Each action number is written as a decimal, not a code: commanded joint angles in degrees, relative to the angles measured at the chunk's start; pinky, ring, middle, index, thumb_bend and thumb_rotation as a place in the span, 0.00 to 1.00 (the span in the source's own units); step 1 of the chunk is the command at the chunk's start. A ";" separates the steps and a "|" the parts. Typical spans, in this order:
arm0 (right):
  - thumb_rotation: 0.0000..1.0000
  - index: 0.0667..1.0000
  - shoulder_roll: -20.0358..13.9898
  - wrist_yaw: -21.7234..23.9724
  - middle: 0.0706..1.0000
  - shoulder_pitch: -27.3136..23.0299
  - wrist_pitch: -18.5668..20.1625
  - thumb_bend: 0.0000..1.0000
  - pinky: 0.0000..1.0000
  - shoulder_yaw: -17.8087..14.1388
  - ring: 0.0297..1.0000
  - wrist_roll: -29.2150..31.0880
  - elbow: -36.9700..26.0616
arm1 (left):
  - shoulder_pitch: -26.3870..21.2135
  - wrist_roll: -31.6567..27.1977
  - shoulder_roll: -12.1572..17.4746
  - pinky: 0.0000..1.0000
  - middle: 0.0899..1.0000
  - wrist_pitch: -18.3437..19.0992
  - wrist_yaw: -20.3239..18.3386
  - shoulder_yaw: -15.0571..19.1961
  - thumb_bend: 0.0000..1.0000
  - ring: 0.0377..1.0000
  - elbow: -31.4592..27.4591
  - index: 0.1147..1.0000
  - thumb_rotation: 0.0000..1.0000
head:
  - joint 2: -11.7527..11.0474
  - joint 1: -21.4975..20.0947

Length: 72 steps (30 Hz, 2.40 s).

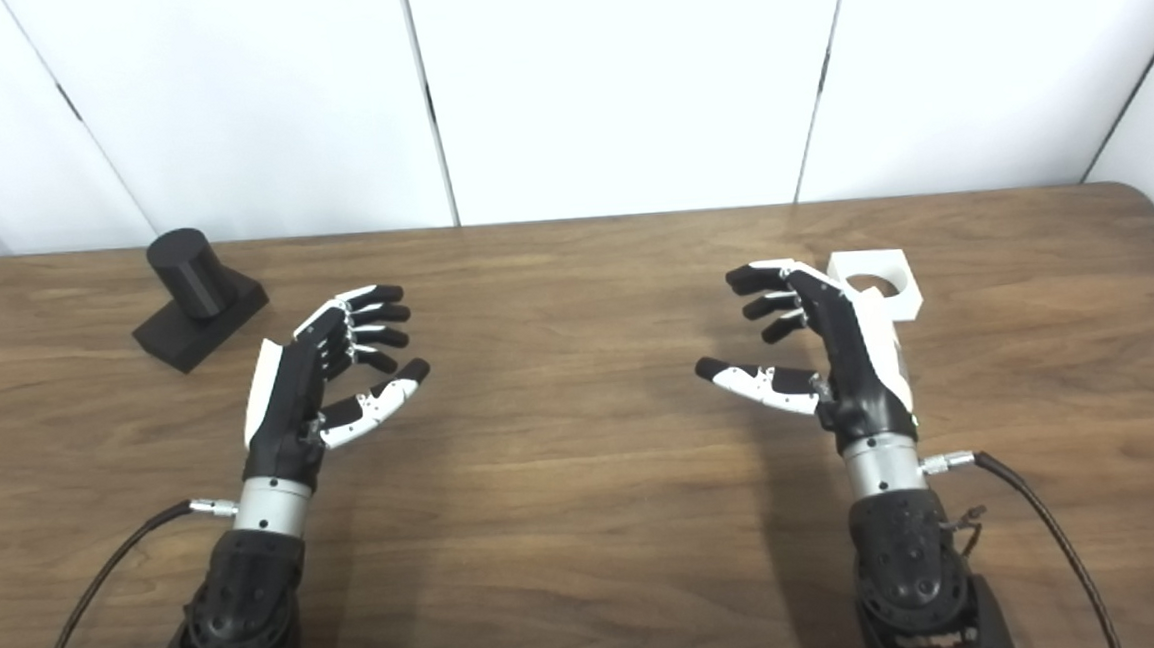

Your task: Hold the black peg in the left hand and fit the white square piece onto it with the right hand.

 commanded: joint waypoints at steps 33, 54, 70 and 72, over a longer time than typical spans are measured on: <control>0.00 0.61 -3.03 1.97 0.65 -0.14 0.75 0.54 0.48 -2.29 0.60 4.76 -5.65 | -1.51 3.21 -4.42 0.51 0.67 0.08 1.36 -2.80 0.57 0.63 -1.40 0.64 0.00 | -3.99 20.11; 0.00 0.60 -2.68 2.84 0.64 -0.42 3.68 0.54 0.46 -2.02 0.59 3.60 -8.03 | -4.72 9.92 4.07 0.54 0.68 9.97 -2.35 -1.26 0.75 0.64 -8.70 0.65 0.19 | -4.83 20.62; 0.00 0.62 -2.52 2.42 0.62 -0.45 4.46 0.56 0.47 -2.18 0.56 2.37 -7.72 | -10.88 16.02 14.40 0.66 0.76 23.70 -4.54 3.04 0.74 0.75 -12.36 0.72 0.21 | -5.28 21.84; 0.00 0.62 -2.42 2.39 0.62 -0.52 4.57 0.56 0.47 -2.30 0.56 2.23 -7.70 | -11.81 17.03 15.75 0.66 0.77 24.28 -4.31 3.17 0.74 0.75 -12.22 0.74 0.20 | -5.63 21.61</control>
